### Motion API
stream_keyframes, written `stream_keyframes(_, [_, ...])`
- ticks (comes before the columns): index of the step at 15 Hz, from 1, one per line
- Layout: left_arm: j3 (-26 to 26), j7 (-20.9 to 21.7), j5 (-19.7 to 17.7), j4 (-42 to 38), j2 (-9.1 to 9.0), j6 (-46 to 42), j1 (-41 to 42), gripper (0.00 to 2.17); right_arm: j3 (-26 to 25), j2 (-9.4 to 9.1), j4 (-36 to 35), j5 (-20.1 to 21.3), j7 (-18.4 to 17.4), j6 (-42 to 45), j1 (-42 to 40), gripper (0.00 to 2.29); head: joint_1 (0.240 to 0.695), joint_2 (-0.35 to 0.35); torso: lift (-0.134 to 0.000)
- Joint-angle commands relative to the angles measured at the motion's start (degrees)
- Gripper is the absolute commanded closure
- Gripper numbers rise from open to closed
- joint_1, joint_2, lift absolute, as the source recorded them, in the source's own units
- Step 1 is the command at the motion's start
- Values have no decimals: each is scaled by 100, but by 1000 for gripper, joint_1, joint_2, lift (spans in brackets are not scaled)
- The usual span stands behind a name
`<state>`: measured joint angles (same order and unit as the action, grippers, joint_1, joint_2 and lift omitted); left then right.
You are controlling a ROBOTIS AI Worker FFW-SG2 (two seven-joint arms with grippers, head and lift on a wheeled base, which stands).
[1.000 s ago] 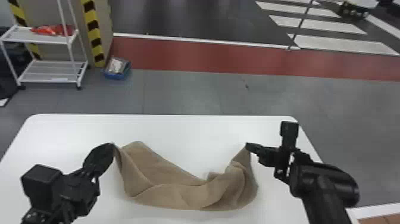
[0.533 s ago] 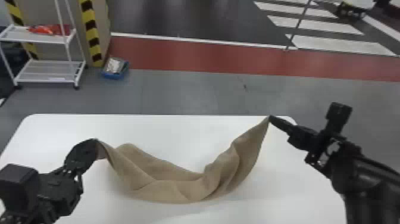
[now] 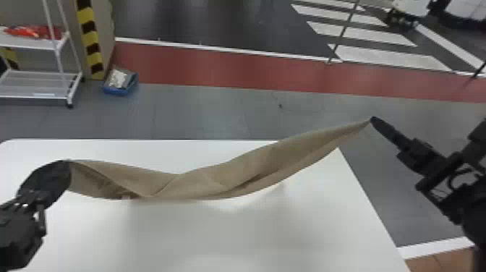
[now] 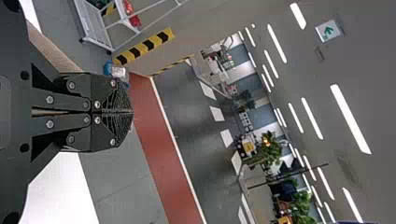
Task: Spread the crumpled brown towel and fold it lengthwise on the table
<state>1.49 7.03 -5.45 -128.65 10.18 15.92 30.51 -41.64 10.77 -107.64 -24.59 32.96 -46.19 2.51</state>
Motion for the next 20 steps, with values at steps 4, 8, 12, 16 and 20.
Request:
stream_keyframes(4, [62,-9,26,-142,-51,233,86,1798,15,206,-11,-11,167,228,-646,1298,695,-328,0])
stream_keyframes(8, [-52,-9,105,16,-60,250,-10,1798,156,-40,507,437,211,685,-708,1298,695,-312,0])
stream_keyframes(12, [-334,-9,272,438,-104,356,-379,1798,499,92,1562,727,219,1300,189,1298,695,-327,0])
stream_keyframes(16, [-334,0,219,912,-130,321,-722,1801,701,286,2318,842,720,2372,681,1298,695,-307,0])
stream_keyframes(20, [-272,9,219,1308,-122,110,-722,1798,279,286,2863,824,1441,3603,-409,1298,695,-295,0])
